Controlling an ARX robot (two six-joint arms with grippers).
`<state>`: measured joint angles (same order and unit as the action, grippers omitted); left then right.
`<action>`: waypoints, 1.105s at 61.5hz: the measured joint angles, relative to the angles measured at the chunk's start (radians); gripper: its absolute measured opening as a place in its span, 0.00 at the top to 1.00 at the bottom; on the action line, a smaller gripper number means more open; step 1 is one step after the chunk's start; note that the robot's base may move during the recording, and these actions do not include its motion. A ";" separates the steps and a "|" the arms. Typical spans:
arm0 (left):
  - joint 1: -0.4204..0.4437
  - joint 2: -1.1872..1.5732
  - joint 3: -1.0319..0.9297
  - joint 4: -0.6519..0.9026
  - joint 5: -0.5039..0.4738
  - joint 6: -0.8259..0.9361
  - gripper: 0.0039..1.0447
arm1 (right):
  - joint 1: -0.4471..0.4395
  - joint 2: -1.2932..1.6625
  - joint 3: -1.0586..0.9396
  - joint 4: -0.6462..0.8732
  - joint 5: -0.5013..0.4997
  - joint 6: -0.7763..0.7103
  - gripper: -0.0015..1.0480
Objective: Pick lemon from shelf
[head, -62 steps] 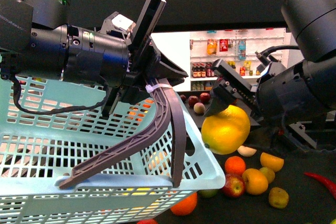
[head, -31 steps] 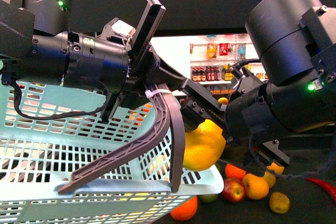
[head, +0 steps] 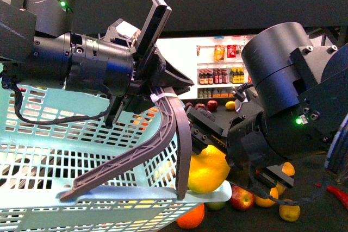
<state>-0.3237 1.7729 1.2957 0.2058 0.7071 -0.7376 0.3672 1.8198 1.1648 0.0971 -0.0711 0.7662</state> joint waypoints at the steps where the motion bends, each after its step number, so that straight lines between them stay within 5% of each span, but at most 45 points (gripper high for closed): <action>1: 0.000 0.000 0.000 0.000 0.000 0.000 0.93 | 0.000 0.006 0.006 0.000 0.002 0.000 0.33; 7: 0.000 0.000 0.000 0.000 0.000 0.000 0.93 | 0.002 0.029 0.028 0.004 0.007 -0.001 0.30; 21: 0.000 0.000 0.000 0.000 0.001 0.000 0.93 | 0.005 0.051 0.067 0.017 0.003 0.002 0.01; 34: 0.000 0.000 0.000 0.000 0.004 -0.001 0.93 | -0.027 0.011 0.047 0.050 0.020 -0.032 0.02; 51: 0.000 0.000 0.000 0.000 0.001 -0.002 0.93 | -0.232 -0.360 -0.209 0.116 0.037 -0.332 0.02; 68: 0.000 0.000 0.000 0.000 0.000 -0.002 0.93 | -0.463 -0.926 -0.475 -0.073 -0.140 -0.607 0.02</action>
<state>-0.3237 1.7733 1.2957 0.2054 0.7067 -0.7395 -0.0956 0.8940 0.6903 0.0238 -0.2115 0.1589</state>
